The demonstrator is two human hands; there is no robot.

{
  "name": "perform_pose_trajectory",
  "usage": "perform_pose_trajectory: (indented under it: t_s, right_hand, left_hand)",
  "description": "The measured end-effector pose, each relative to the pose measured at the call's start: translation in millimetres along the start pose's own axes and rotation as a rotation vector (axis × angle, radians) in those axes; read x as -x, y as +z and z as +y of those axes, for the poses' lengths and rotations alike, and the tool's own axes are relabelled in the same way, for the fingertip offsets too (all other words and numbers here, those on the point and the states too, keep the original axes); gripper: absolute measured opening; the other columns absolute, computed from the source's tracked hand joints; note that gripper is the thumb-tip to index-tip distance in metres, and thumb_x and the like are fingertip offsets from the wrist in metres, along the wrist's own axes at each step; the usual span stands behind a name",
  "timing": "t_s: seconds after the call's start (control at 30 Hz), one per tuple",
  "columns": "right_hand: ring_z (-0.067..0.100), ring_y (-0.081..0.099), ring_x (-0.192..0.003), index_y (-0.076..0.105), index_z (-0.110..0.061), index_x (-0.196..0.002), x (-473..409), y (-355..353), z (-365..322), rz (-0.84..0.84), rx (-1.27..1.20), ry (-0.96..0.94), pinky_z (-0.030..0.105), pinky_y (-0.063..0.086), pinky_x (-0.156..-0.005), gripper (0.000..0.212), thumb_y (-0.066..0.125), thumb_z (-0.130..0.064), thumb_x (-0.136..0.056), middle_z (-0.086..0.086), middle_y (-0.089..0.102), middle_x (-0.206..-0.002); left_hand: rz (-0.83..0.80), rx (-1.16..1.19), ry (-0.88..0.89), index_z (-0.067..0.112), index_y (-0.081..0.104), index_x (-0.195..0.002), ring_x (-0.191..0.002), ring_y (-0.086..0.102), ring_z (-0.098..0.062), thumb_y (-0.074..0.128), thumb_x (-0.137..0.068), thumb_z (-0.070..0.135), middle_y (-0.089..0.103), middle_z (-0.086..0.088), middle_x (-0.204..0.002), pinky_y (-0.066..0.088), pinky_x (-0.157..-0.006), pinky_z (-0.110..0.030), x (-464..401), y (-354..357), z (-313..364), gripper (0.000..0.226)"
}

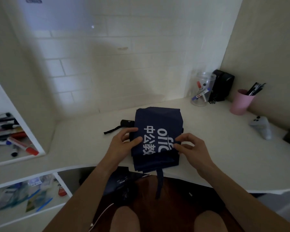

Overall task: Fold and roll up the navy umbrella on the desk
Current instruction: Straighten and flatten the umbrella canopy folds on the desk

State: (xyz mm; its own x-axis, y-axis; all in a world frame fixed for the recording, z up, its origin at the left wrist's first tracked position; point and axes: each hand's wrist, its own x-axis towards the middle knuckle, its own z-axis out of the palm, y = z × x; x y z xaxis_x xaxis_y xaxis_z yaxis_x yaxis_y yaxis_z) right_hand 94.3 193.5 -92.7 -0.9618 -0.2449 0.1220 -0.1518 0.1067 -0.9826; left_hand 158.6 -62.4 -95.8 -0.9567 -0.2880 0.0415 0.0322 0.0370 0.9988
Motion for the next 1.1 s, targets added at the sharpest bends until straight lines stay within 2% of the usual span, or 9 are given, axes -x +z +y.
perform_pose_trajectory:
  t_s: [0.13,0.23,0.33,0.57,0.67,0.83,0.93,1.03,1.1]
  right_hand:
    - [0.015,0.068,-0.099,0.074,-0.022,-0.095,7,-11,5,-0.191,0.162,-0.130,0.028,0.059,-0.084,0.029,0.088,-0.013,-0.071,0.000,0.060,-0.119]
    - [0.007,0.061,-0.110,0.075,-0.025,-0.099,8,-19,12,-0.271,0.322,-0.263,0.020,0.053,-0.093,0.038,0.092,-0.017,-0.066,-0.003,0.048,-0.127]
    - [0.002,0.061,-0.107,0.077,-0.026,-0.101,6,-23,16,-0.301,0.548,-0.396,0.010,0.047,-0.094,0.036,0.091,-0.022,-0.068,-0.007,0.043,-0.131]
    - [-0.001,0.058,-0.100,0.079,-0.029,-0.085,-1,-23,20,-0.290,0.672,-0.587,0.014,0.050,-0.088,0.018,0.090,-0.024,-0.071,-0.005,0.045,-0.131]
    - [0.003,0.057,-0.104,0.078,-0.032,-0.096,0,-24,22,-0.313,0.659,-0.579,0.012,0.048,-0.092,0.027,0.088,-0.024,-0.073,-0.005,0.043,-0.132]
    - [0.006,0.058,-0.102,0.078,-0.032,-0.078,-3,-24,24,-0.342,0.653,-0.567,0.027,0.054,-0.086,0.015,0.089,-0.023,-0.071,-0.005,0.045,-0.132]
    - [0.004,0.057,-0.107,0.077,-0.035,-0.080,0,-27,24,-0.381,0.667,-0.494,0.027,0.053,-0.090,0.017,0.088,-0.027,-0.070,-0.010,0.044,-0.134]
    - [0.004,0.059,-0.109,0.073,-0.037,-0.094,2,-24,17,-0.357,0.551,-0.330,0.020,0.052,-0.089,0.027,0.086,-0.040,-0.071,-0.013,0.047,-0.130]
    - [0.010,0.066,-0.098,0.068,-0.034,-0.102,1,-17,12,-0.239,0.393,-0.213,0.025,0.056,-0.081,0.027,0.081,-0.037,-0.079,-0.008,0.057,-0.122]
  left_hand:
    - [-0.144,-0.267,0.103,0.036,0.065,-0.120,-0.104,0.069,-0.004,0.082,-0.081,0.043,0.069,0.011,-0.121,0.060,-0.086,-0.025,19,-2,0,0.043]
    - [-0.200,-0.349,0.126,0.042,0.060,-0.123,-0.111,0.066,-0.004,0.083,-0.076,0.053,0.067,0.014,-0.127,0.058,-0.092,-0.028,25,-3,-6,0.053]
    - [-0.316,-0.469,0.212,0.042,0.055,-0.128,-0.119,0.060,0.000,0.087,-0.075,0.045,0.058,0.018,-0.135,0.054,-0.097,-0.023,32,-4,-10,0.062]
    - [-0.288,-0.679,0.386,0.035,0.068,-0.091,-0.121,0.052,-0.004,0.083,-0.076,0.040,0.053,0.006,-0.125,0.052,-0.101,-0.032,29,-13,-30,0.021]
    - [-0.263,-0.632,0.386,0.035,0.068,-0.086,-0.120,0.053,-0.007,0.086,-0.076,0.031,0.055,0.005,-0.121,0.054,-0.098,-0.032,30,-13,-33,0.021]
    - [-0.297,-0.605,0.378,0.034,0.074,-0.084,-0.123,0.053,-0.002,0.088,-0.076,0.029,0.055,0.010,-0.127,0.052,-0.102,-0.031,30,-15,-39,0.017]
    - [-0.343,-0.599,0.326,0.035,0.077,-0.084,-0.123,0.052,0.002,0.089,-0.074,0.038,0.054,0.015,-0.131,0.049,-0.103,-0.024,33,-15,-37,0.016]
    - [-0.273,-0.476,0.172,0.032,0.072,-0.088,-0.107,0.062,-0.002,0.076,-0.079,0.056,0.065,0.011,-0.112,0.054,-0.091,-0.027,32,-10,-23,0.026]
    - [-0.137,-0.287,0.097,0.022,0.066,-0.095,-0.095,0.067,-0.005,0.061,-0.095,0.052,0.070,0.007,-0.100,0.053,-0.081,-0.028,25,-3,-9,0.031]
